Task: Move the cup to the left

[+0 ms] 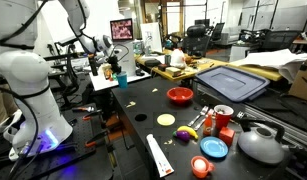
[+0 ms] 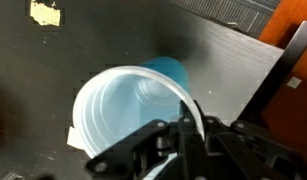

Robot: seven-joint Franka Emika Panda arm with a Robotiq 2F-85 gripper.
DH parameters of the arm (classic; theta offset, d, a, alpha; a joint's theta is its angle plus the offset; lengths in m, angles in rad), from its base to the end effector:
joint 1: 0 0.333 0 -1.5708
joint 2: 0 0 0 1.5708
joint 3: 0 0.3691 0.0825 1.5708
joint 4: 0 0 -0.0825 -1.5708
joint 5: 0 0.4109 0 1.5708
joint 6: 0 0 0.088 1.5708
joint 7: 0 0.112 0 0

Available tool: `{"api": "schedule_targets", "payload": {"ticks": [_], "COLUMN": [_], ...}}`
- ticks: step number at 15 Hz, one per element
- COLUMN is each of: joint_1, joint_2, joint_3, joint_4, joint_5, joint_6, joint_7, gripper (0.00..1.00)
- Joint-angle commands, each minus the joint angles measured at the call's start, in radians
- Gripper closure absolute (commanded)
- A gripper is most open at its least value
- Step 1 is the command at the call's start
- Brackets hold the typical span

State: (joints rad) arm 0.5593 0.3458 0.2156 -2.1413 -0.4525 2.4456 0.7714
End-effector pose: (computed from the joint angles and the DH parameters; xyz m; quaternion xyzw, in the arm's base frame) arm 0.4336 0.4183 0.2657 0.9796 0.1707 0.0658 0.0830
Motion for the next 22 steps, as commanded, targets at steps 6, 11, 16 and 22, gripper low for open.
{"api": "schedule_targets", "payload": {"ticks": [6, 11, 16, 22], "joint_1": [0.07, 0.076, 0.068, -0.025], "joint_2": [0.008, 0.012, 0.005, -0.111], "joint_3": [0.005, -0.015, -0.032, 0.035], "joint_4": [-0.004, -0.007, -0.01, -0.047], "joint_5": [-0.027, -0.062, -0.083, 0.156], "joint_6": [-0.008, 0.001, 0.007, -0.094], "joint_7": [-0.082, -0.099, -0.094, -0.279], "gripper": [0.71, 0.45, 0.08, 0.0]}}
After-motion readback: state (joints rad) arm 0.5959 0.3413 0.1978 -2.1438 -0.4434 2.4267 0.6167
